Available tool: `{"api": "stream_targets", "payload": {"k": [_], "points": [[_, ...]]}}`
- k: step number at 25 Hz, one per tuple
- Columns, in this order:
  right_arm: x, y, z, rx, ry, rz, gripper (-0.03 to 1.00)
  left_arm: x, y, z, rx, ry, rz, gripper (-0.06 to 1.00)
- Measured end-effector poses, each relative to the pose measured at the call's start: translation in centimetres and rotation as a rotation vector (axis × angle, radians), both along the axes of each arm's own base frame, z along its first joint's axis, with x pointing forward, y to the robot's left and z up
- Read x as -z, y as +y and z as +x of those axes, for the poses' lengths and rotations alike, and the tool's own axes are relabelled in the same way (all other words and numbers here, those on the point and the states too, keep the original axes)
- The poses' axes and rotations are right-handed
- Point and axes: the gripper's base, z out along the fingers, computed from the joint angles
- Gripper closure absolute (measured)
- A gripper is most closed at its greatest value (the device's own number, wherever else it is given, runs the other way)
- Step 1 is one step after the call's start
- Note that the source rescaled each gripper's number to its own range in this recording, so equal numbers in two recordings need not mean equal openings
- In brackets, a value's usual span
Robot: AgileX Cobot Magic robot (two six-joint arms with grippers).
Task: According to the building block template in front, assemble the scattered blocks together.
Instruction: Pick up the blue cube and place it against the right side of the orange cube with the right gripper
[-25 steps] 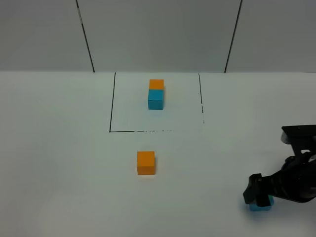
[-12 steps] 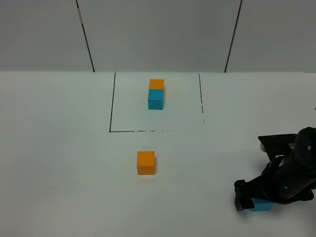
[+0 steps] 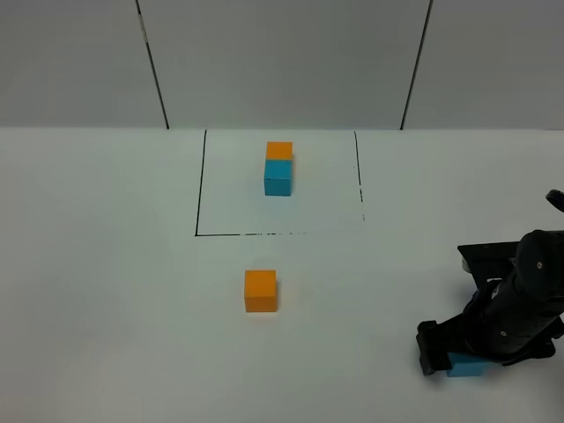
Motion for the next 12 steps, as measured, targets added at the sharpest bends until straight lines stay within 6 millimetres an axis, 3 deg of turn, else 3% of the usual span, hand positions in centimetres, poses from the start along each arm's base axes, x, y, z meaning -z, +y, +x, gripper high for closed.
{"api": "stream_targets", "payload": {"k": [3, 7, 8, 12], "points": [[0.07, -0.1, 0.04, -0.015, -0.001, -0.012, 0.31, 0.0, 0.0, 0.0, 0.0, 0.0, 0.0, 0.46], [0.16, -0.15, 0.34, -0.03, -0.024, -0.019, 0.75, 0.0, 0.0, 0.0, 0.0, 0.0, 0.0, 0.46], [0.15, -0.08, 0.39, -0.023, -0.026, -0.013, 0.82, 0.0, 0.0, 0.0, 0.0, 0.0, 0.0, 0.46], [-0.21, 0.1, 0.89, -0.043, -0.013, -0.014, 0.82, 0.0, 0.0, 0.0, 0.0, 0.0, 0.0, 0.46]]}}
